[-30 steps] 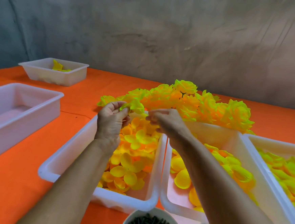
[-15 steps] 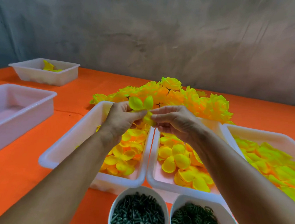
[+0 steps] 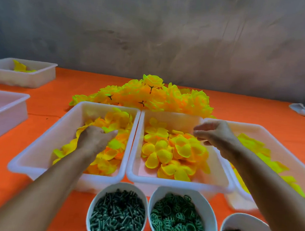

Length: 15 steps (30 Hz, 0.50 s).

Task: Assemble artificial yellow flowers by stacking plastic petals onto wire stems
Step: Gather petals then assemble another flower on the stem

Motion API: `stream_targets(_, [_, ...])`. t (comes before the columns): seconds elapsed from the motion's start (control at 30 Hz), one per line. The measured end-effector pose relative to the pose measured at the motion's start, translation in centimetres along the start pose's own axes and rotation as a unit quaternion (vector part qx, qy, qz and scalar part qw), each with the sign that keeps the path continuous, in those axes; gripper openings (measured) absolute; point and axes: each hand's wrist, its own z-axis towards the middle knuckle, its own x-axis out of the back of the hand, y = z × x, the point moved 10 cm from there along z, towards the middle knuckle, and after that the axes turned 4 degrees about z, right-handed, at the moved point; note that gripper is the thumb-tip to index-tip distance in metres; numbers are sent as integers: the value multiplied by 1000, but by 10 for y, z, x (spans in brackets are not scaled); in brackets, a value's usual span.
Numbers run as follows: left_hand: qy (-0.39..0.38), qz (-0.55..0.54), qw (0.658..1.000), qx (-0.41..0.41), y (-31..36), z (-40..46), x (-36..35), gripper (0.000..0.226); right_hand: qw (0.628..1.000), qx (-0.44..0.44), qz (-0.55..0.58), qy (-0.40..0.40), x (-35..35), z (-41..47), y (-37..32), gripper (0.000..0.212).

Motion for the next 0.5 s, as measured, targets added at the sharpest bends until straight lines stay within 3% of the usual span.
stream_targets(0.13, [-85, 105, 989, 59, -18, 0, -19, 51, 981, 63, -177, -42, -15, -3, 2, 37])
stream_targets(0.2, [-106, 121, 984, 75, -23, -2, -21, 45, 934, 114, -328, -86, -30, -7, 0, 53])
stream_targets(0.27, [-105, 169, 978, 61, -21, -2, -19, 44, 862, 152, -472, -107, -46, -10, 4, 58])
stream_targets(0.37, [-77, 243, 966, 31, -13, -1, -10, 46, 797, 180, -571, -80, -59, -11, 7, 37])
stream_targets(0.43, [-67, 259, 963, 27, -11, 0, -4, 49, 786, 187, -588, -46, -59, -9, 5, 21])
stream_targets(0.5, [-42, 284, 958, 17, -6, 2, 4, 48, 787, 187, -586, -33, -55, -6, 5, 18])
